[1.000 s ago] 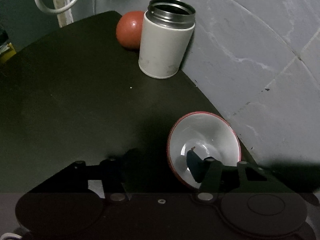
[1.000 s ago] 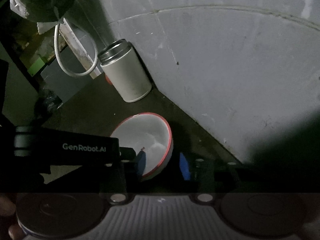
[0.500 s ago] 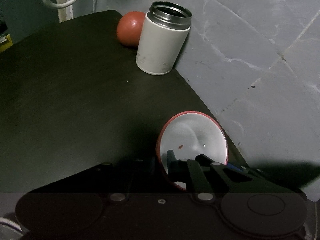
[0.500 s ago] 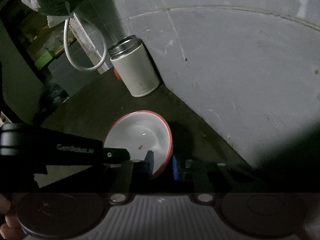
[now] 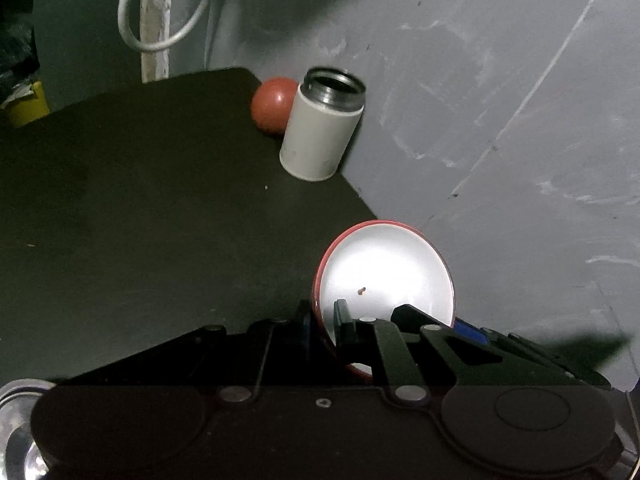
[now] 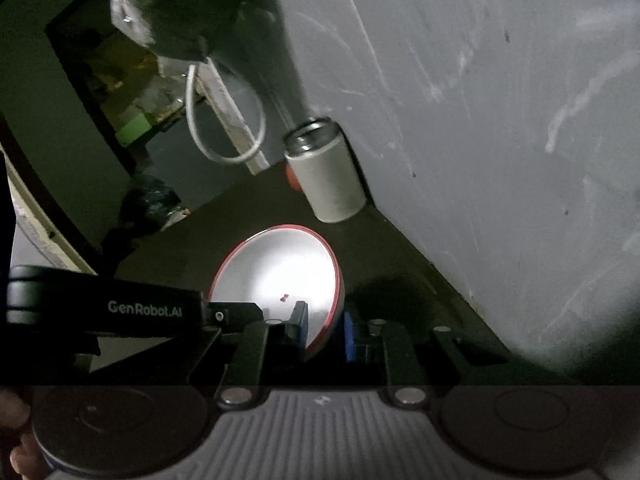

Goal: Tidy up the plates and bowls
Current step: 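Lift the second white bowl with the left gripper toward the nested bowls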

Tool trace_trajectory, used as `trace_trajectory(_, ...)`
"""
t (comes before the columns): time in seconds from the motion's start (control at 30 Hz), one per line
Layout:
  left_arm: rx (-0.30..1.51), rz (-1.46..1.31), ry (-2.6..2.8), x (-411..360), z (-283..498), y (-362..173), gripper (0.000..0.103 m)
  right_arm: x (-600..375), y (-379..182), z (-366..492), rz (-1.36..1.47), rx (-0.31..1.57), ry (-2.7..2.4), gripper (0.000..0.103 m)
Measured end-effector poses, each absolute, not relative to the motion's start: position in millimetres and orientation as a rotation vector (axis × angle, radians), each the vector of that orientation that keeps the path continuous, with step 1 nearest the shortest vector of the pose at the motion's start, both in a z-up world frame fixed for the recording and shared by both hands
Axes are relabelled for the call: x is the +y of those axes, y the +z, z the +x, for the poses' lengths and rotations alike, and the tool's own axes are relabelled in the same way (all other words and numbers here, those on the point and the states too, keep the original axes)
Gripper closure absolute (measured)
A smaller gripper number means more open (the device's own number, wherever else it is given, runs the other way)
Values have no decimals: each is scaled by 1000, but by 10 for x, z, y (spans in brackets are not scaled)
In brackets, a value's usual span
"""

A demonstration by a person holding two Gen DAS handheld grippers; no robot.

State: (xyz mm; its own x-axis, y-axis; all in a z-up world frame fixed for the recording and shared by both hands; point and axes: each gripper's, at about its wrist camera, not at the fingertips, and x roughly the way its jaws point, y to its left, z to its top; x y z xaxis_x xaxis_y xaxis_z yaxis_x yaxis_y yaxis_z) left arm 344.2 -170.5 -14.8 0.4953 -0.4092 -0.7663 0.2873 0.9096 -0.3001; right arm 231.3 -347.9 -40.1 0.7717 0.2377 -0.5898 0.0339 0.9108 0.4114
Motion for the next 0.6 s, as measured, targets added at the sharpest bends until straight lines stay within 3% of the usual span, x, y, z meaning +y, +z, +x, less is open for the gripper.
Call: trace_trajectory(0.6, 899, -215, -383, -1278, 2894, 153, 92, -3264, -15, 1973, 330, 670, 307, 82)
